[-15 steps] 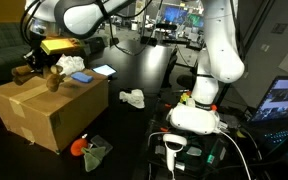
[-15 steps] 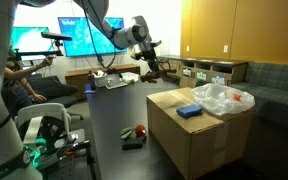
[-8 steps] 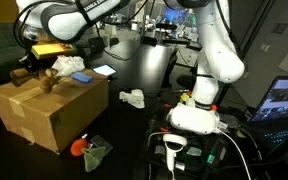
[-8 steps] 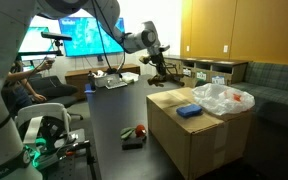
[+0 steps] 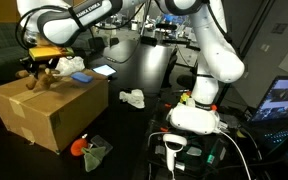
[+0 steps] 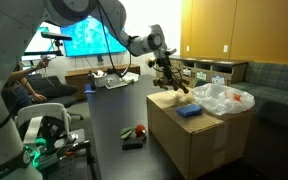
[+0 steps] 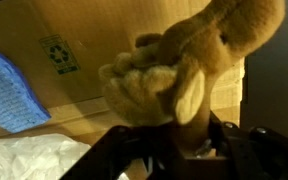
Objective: Put the objects on the table on top of the box and put the objects on the box on the table
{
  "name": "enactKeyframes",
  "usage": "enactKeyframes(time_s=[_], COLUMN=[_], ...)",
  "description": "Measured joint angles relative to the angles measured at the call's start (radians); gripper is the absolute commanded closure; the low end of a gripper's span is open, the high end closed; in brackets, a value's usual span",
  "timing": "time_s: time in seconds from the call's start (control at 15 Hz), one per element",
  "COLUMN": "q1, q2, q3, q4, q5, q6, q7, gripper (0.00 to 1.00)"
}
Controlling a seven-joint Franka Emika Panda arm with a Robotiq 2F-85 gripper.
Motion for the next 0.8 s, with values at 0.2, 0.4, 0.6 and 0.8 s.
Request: enactKeyframes(time_s=[0.2, 0.4, 0.6, 0.8], q1=[0.006, 0.023, 0.043, 0.063], q2=[-0.001, -0.010, -0.044, -0.123], q3=[-0.009, -0.018, -0.020, -0.017], q4=[0.000, -0.015, -0.074, -0.206], q5=[0.000, -0.008, -0.027, -0.057], q6=[0.001, 0.002, 0.006, 0.023], q7=[0.022, 0.034, 0.043, 0.051], gripper=[0.01, 0.00, 0.00, 0.00])
